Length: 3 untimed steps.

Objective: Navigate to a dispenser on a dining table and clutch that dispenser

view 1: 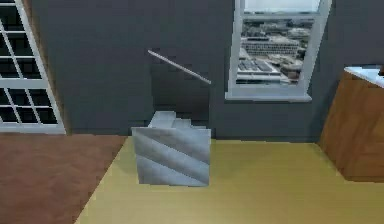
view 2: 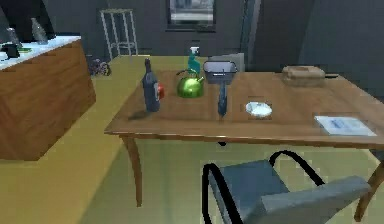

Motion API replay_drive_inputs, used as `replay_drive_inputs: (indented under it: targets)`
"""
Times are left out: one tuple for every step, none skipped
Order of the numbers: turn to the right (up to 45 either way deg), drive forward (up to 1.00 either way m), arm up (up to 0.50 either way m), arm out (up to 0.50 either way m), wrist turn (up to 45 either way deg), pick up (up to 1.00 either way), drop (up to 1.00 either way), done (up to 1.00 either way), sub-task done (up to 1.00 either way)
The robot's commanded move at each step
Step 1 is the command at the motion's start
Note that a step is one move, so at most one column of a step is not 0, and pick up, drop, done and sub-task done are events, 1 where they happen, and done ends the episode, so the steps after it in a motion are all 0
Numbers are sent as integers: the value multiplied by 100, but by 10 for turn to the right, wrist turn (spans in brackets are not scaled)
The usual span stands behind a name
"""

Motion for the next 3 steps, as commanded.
replay_drive_inputs:
  targets:
    - [300,0,0,0,0,0,0,0,0]
    - [0,100,0,0,0,0,0,0,0]
    - [90,0,0,0,0,0,0,0,0]
